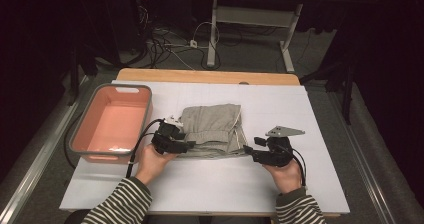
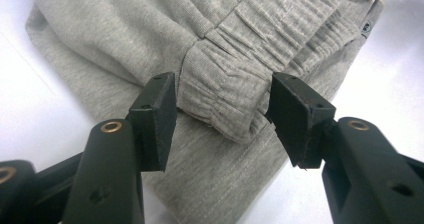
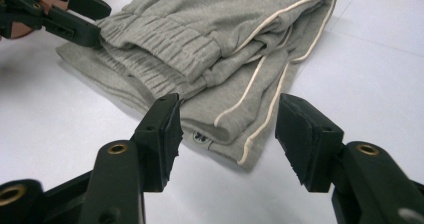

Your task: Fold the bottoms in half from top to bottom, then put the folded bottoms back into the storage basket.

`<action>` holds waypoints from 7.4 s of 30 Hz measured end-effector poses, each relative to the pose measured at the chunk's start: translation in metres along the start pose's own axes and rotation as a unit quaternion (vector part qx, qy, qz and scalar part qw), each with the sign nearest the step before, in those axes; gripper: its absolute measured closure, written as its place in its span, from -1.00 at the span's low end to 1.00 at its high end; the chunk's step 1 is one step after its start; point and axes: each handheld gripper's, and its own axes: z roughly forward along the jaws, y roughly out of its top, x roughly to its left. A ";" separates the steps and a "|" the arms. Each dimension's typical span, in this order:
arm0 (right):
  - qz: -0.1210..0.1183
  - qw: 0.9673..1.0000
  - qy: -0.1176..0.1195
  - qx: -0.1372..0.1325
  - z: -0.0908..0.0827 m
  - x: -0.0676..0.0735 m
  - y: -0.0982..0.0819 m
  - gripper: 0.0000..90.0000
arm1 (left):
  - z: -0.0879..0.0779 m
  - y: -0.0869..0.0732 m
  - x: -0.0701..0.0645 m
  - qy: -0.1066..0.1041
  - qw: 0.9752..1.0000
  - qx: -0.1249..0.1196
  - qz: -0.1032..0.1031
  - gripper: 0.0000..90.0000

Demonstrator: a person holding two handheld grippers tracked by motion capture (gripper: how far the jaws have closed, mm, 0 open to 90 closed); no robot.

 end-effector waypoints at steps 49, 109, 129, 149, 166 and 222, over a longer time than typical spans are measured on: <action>0.026 0.996 -0.067 -0.059 -0.047 -0.022 -0.064 -0.31 | -0.009 -0.004 0.003 -0.016 1.000 -0.016 -0.006 -0.05; 0.013 0.997 -0.049 -0.062 -0.044 -0.021 -0.064 -0.35 | 0.002 0.043 0.023 0.012 0.999 -0.017 -0.030 -0.46; 0.012 0.997 -0.043 -0.062 -0.043 -0.021 -0.064 -0.35 | 0.035 0.057 0.061 0.034 0.995 0.026 -0.091 -0.70; 0.007 0.997 -0.045 -0.064 -0.044 -0.020 -0.064 -0.34 | 0.050 0.069 0.079 0.011 0.991 0.064 -0.116 -0.77; -0.003 0.997 -0.043 -0.057 -0.041 -0.017 -0.063 -0.33 | 0.061 0.077 0.059 -0.031 0.992 0.078 -0.090 -0.72; 0.003 0.997 -0.040 -0.063 -0.042 -0.018 -0.063 -0.32 | 0.037 0.096 0.020 -0.036 0.997 0.067 -0.027 0.49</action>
